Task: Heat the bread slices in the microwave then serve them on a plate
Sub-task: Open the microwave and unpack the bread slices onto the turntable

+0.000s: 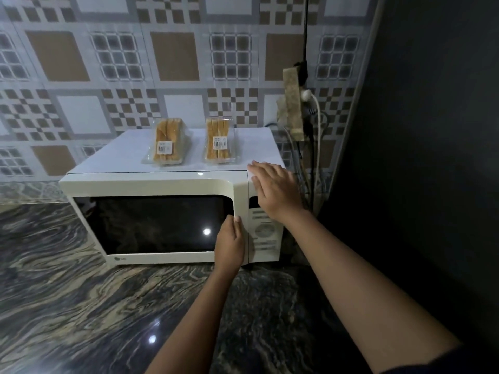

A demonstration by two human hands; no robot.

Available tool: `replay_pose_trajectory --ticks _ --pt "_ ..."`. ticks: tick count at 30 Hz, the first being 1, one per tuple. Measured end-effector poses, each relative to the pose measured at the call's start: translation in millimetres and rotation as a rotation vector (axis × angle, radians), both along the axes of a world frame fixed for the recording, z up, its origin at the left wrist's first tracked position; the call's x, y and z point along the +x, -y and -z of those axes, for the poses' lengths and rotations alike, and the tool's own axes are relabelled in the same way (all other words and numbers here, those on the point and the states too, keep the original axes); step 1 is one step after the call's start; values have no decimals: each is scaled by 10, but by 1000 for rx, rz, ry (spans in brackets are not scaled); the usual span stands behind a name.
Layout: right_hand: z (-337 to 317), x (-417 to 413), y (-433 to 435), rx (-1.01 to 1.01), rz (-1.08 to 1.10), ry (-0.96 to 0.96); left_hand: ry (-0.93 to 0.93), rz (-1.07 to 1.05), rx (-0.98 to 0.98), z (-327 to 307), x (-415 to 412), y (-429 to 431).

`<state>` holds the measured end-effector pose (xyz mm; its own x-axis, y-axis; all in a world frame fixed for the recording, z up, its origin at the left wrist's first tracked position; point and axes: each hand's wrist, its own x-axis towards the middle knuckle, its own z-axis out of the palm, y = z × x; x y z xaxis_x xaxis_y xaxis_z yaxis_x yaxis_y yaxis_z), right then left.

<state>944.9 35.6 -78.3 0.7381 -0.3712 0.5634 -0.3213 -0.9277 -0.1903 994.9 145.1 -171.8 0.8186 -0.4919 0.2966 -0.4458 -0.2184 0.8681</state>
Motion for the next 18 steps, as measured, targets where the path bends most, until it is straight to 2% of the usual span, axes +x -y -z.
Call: replay_pose_trajectory --ticks 7,12,18 --pt "22 20 2 -20 22 0 17 33 49 -61 -61 -65" --pt "2 41 -4 8 50 -35 89 109 12 149 -263 -544" --pt "-101 -24 -129 79 69 -97 -1 198 16 55 -300 -838"
